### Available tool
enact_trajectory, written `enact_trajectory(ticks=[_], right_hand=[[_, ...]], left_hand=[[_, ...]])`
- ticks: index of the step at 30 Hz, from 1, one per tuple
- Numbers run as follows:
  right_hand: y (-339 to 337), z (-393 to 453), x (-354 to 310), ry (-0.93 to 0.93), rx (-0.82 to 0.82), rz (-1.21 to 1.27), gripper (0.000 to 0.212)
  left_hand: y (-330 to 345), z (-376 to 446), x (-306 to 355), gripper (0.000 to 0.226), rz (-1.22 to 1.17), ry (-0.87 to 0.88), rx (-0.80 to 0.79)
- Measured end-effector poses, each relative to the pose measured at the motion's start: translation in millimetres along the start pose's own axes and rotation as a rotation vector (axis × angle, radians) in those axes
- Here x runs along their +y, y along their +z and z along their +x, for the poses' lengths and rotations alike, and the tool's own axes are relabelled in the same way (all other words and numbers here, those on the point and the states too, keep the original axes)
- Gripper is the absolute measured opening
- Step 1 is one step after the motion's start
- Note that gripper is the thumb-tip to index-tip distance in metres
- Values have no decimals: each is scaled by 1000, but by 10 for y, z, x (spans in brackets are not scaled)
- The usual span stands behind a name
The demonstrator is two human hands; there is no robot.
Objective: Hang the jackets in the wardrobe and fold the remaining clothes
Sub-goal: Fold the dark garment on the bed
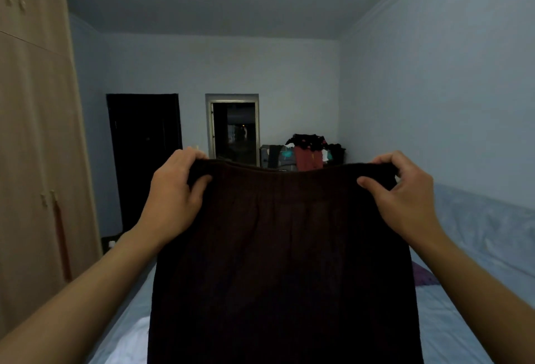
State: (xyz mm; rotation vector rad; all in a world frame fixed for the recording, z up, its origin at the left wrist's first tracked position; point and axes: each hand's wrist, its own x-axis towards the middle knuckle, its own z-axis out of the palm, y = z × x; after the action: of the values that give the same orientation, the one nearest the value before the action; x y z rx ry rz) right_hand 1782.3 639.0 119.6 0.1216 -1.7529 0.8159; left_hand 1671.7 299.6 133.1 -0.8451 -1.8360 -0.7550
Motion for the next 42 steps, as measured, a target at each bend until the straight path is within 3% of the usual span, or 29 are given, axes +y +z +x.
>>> enact_trajectory(ticks=[7,13,20,23,26,28,30,32,35,42], right_hand=[[904,126,712,72,-36,-105,31],[1704,284,1380,290,-96,-153,31],[2266,131,2145,437,-324,-158,17],[2380,73,2390,518,-404,-112,15],[2535,63,2654,643,-450,-136,13],[2730,57,2793,730,-421,-211,13],[2979,-12,2843,757,-336,-337,19],[3220,-170,2781,730,-305,-346,20],[3426,-492,2661,708,-320,-253,25],[3417,-917,2496,767,-336,-47,18]], left_hand=[[856,36,-1103,25,-292,-247,-151],[1488,30,-1986,20,-401,-409,-291],[1991,-143,-2442,18,-826,-696,-667],[2152,-229,-2594,15,-896,-760,-753],[2440,-231,-2737,12,-831,-923,-747],[2737,-217,-2753,4,-600,-1069,-667],[3035,-221,-2648,10,-209,-1038,-582],[3249,-299,-2423,16,-59,-934,-502],[3441,-528,-2093,22,-100,-862,-464],[3541,-949,-1597,12,-292,-921,-357]])
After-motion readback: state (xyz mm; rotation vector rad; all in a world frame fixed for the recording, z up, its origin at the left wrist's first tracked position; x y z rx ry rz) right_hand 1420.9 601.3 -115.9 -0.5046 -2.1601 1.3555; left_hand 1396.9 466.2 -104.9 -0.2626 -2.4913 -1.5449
